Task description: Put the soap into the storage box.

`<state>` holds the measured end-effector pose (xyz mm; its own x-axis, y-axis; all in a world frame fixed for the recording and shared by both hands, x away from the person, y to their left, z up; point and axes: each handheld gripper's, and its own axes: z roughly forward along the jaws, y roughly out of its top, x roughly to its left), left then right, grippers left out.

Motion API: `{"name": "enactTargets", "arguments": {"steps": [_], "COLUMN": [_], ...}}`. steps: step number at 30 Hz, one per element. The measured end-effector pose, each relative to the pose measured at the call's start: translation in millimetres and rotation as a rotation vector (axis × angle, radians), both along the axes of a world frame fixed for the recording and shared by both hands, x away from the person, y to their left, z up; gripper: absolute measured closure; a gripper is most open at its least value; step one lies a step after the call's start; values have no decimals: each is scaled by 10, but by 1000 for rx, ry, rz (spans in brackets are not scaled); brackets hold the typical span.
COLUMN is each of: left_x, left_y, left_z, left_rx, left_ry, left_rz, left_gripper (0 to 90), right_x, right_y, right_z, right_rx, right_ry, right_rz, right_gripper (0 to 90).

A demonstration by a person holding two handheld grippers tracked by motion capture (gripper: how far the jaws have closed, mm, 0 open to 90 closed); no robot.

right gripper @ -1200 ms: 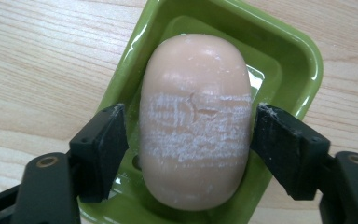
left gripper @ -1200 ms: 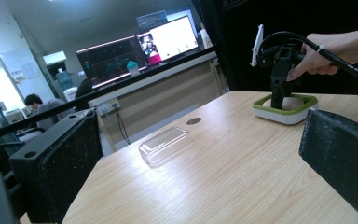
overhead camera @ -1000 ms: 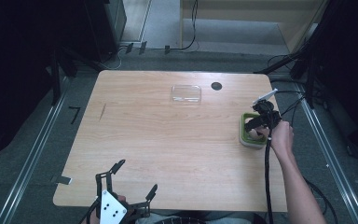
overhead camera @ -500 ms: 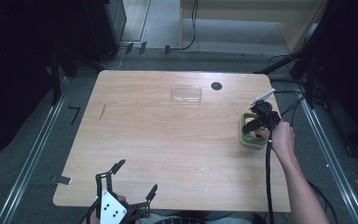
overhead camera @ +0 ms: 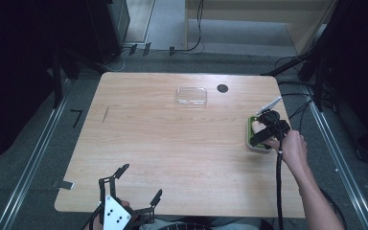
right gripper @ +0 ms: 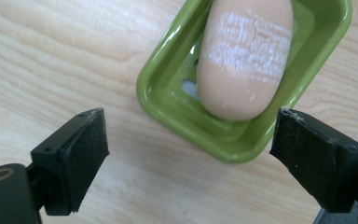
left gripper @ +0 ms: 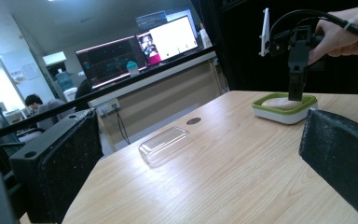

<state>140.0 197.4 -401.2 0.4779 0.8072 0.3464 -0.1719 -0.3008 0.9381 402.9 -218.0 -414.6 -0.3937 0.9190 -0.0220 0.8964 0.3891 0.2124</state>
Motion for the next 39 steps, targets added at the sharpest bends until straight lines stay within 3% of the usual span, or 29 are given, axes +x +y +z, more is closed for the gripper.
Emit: {"name": "enactTargets", "arguments": {"steps": [10, 20, 39], "left_x": [1, 1, 3], "left_y": [-3, -5, -14], "left_z": [-1, -1, -1], "left_rx": [0, 1, 5], "left_ry": [0, -1, -1], "left_rz": [-2, 0, -2], "left_gripper": [0, 0, 0], "right_x": [-213, -428, -877], "right_y": [54, 60, -36], "right_z": [31, 56, -134], "right_rx": [-36, -58, -110], "right_ry": [57, 82, 137], "right_rz": [60, 84, 121], "right_gripper": [63, 54, 51]}}
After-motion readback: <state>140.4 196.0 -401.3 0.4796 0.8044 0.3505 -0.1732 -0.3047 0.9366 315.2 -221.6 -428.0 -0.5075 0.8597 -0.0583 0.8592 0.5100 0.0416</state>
